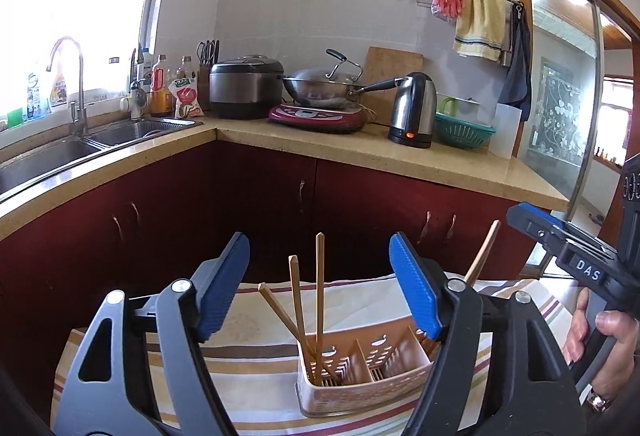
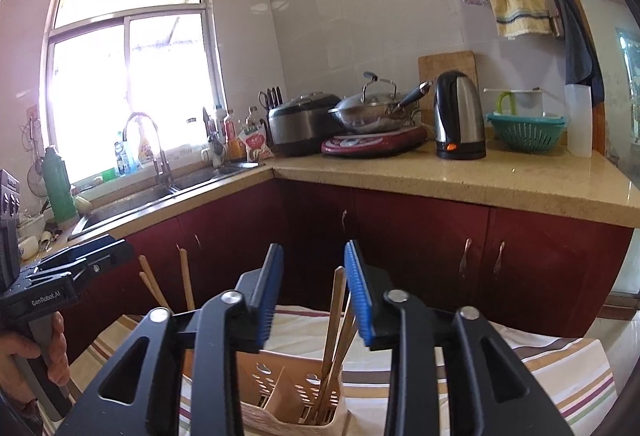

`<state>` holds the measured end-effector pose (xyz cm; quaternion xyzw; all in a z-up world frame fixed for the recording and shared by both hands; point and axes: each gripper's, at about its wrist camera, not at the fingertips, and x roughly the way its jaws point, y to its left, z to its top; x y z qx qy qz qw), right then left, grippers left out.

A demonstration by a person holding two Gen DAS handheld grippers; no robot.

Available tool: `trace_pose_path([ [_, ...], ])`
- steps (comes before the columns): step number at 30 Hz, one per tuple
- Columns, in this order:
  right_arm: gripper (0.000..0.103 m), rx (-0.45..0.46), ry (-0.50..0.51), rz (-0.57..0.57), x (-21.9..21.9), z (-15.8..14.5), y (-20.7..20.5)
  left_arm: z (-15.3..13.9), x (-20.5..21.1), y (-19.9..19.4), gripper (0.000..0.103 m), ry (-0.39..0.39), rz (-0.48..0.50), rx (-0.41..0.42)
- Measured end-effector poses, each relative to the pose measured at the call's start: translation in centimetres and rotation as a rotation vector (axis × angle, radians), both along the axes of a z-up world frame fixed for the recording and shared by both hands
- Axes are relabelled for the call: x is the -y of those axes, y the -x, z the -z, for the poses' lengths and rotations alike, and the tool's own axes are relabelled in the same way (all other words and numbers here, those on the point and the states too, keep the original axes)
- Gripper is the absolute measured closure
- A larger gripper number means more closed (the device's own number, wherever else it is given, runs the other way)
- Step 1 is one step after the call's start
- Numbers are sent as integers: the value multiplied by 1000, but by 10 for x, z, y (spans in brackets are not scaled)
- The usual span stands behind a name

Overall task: Organize utensils
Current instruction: 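Move the left tool to the white ceramic spoon while the right tool reaches the gold spoon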

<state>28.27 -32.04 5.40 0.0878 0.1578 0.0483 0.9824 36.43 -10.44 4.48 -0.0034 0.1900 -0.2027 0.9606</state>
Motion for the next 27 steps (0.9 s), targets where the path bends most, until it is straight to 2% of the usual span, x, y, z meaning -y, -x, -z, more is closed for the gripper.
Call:
trace_pose_path([
  [6, 65, -6, 18, 15, -4, -2, 36, -4, -10, 29, 24, -9, -21, -1],
  [11, 65, -55, 34, 21, -14, 21, 69, 12, -21, 58, 24, -19, -28, -41],
  [18, 65, -170, 35, 30, -33, 75, 96, 58, -34, 100, 23, -54, -76, -102],
  [23, 65, -283, 19, 8, -50, 121, 95, 99, -40, 110, 24, -58, -101, -194],
  [27, 65, -363, 28, -22, -63, 148, 89, 129, -41, 115, 23, -94, -116, -244],
])
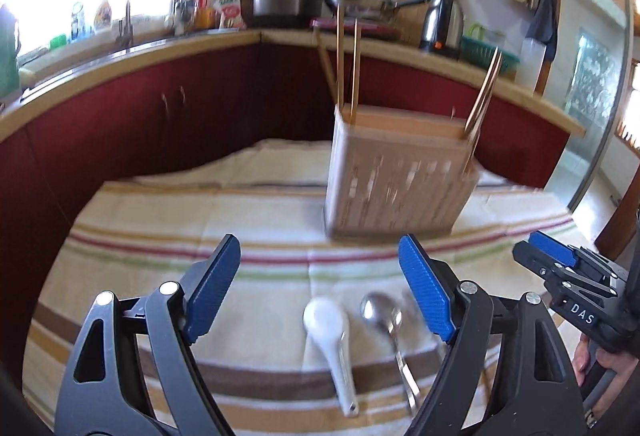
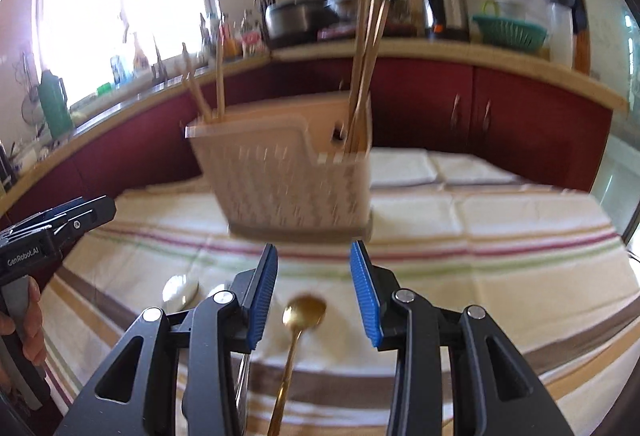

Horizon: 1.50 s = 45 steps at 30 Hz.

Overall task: Organize utensils
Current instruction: 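Move the left tool to the white ceramic spoon while the right tool reaches the gold spoon, then close the left tool on the white spoon while the right tool grasps the gold spoon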

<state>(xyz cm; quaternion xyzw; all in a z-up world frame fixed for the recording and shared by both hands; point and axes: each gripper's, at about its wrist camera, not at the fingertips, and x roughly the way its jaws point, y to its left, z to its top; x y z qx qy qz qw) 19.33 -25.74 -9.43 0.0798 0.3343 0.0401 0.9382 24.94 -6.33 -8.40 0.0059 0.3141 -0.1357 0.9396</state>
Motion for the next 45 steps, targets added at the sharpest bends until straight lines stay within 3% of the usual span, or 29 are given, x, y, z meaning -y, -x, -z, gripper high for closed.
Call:
trace_pose_path([
  [9, 65, -127, 22, -25, -17, 36, -19, 45, -17, -1, 23, -9, -32, -110],
  [22, 64, -277, 64, -19, -23, 65, -42, 65, -23, -5, 24, -14, -43, -163],
  [37, 65, -240, 27, 18, 14, 55, -26, 85, 9, -20, 24, -50, -1, -229],
  [45, 65, -231, 4, 4, 22, 51, -25, 99, 18, -33, 37, -54, 1, -281],
])
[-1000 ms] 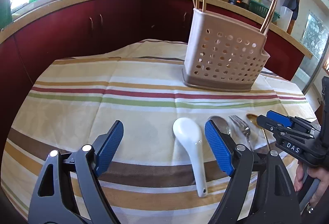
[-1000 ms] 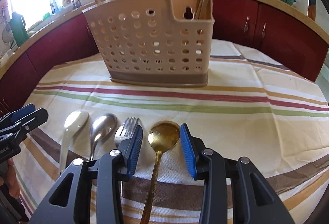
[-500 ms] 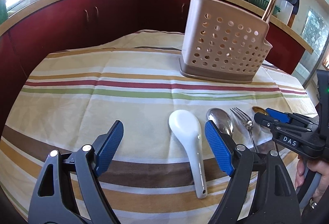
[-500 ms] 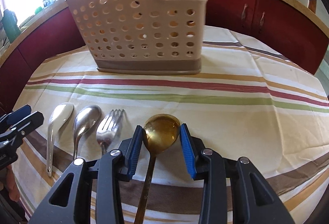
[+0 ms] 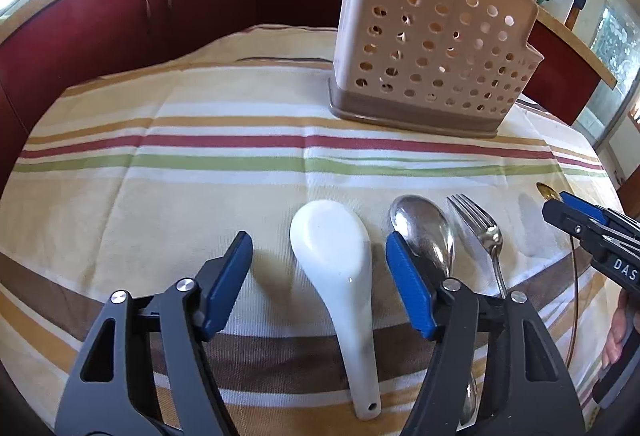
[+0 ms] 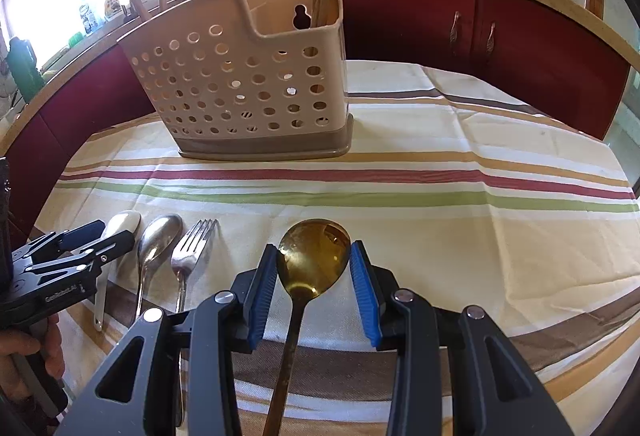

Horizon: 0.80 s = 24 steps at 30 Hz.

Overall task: Organize utensils
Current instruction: 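Close the left tool on the white spoon while the right tool grasps the gold spoon, then lift both spoons with both tools and carry them toward the caddy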

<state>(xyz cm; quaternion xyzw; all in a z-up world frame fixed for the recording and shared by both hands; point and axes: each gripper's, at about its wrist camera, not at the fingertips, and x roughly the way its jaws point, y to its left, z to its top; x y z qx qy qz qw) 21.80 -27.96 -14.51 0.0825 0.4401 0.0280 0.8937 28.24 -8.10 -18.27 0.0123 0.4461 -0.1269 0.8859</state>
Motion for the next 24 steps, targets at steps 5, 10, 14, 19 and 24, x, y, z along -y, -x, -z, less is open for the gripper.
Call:
trace_pose_path([
  [5, 65, 4, -12, -2, 3, 0, 0, 0, 4, 2, 62, -30, 24, 12],
  [10, 65, 20, -15, 1, 5, -2, 3, -1, 0, 3, 62, 12, 24, 13],
  [14, 65, 50, -17, 2, 7, -9, 7, -8, -4, 8, 62, 52, 20, 53],
  [19, 65, 128, -12, -8, 3, -24, 17, -22, -7, 19, 62, 72, 15, 128],
  [24, 65, 188, 7, -12, -3, -36, 25, -33, -11, 28, 62, 79, 8, 181],
])
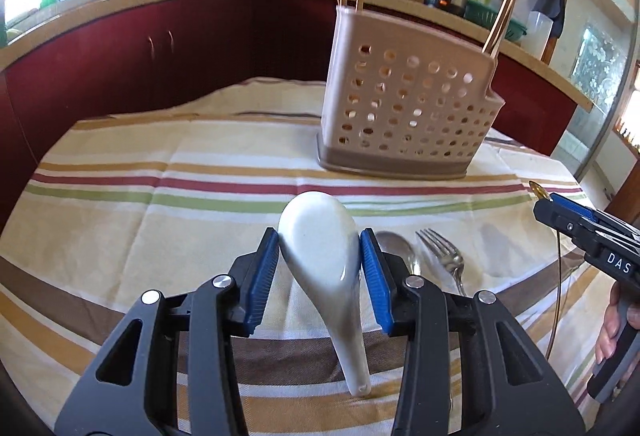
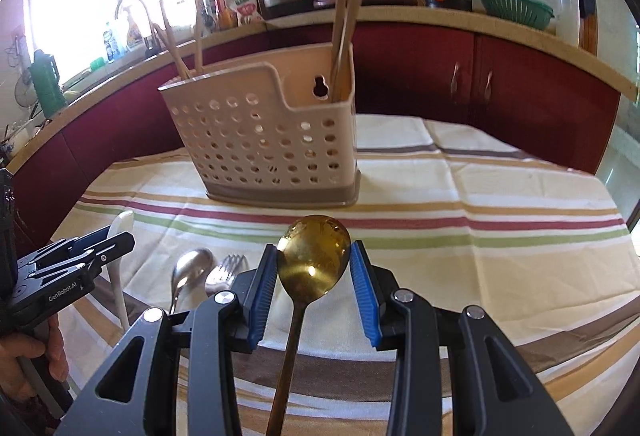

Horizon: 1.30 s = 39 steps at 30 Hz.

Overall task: Organize utensils
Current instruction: 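Lift both spoons with both tools and carry them toward the caddy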

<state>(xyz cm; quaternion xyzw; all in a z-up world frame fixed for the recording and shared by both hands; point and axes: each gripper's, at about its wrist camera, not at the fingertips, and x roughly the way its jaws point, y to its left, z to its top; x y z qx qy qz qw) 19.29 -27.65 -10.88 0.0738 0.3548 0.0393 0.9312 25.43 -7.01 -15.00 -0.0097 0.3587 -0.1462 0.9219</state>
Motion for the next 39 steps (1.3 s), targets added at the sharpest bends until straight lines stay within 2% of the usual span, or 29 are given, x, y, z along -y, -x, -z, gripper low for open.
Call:
trace_pose_path([
  [17, 65, 77, 27, -5, -6, -13, 13, -15, -10, 15, 62, 4, -10, 63],
  [39, 66, 143, 20, 5, -1, -21, 24, -22, -10, 20, 62, -5, -11, 87],
])
